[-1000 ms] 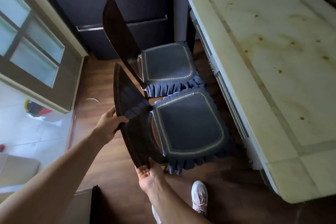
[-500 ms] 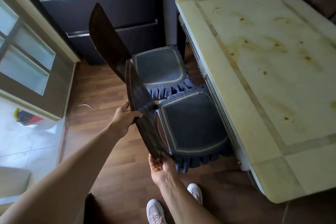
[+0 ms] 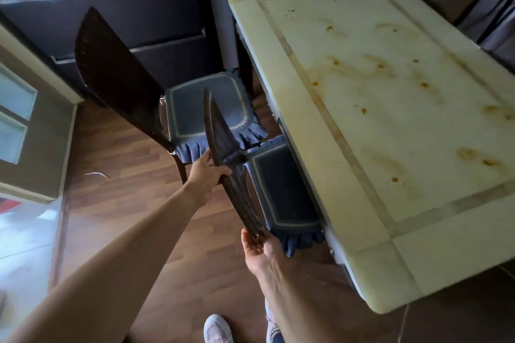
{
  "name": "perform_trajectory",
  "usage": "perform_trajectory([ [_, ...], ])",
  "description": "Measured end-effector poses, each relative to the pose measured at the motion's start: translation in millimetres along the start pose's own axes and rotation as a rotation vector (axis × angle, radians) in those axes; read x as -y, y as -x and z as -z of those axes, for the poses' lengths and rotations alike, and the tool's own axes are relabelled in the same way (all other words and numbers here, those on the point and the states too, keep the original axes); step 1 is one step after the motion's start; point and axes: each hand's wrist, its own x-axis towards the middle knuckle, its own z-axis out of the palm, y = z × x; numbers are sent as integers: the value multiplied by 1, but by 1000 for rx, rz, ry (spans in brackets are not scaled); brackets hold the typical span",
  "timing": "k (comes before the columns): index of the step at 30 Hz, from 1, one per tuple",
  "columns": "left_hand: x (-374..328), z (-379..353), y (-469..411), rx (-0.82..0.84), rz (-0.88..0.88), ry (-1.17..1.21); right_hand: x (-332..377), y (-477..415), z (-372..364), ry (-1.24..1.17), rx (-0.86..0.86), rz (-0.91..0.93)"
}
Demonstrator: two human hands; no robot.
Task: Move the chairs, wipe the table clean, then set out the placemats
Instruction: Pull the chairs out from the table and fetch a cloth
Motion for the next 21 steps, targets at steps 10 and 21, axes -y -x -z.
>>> perform_trajectory([
  [10, -9, -64, -27, 44, -13, -58, 70, -34, 3, -25, -135, 45],
  [21, -13, -85, -26, 50, -4, -101, 96, -98, 33, -10, -232, 80],
])
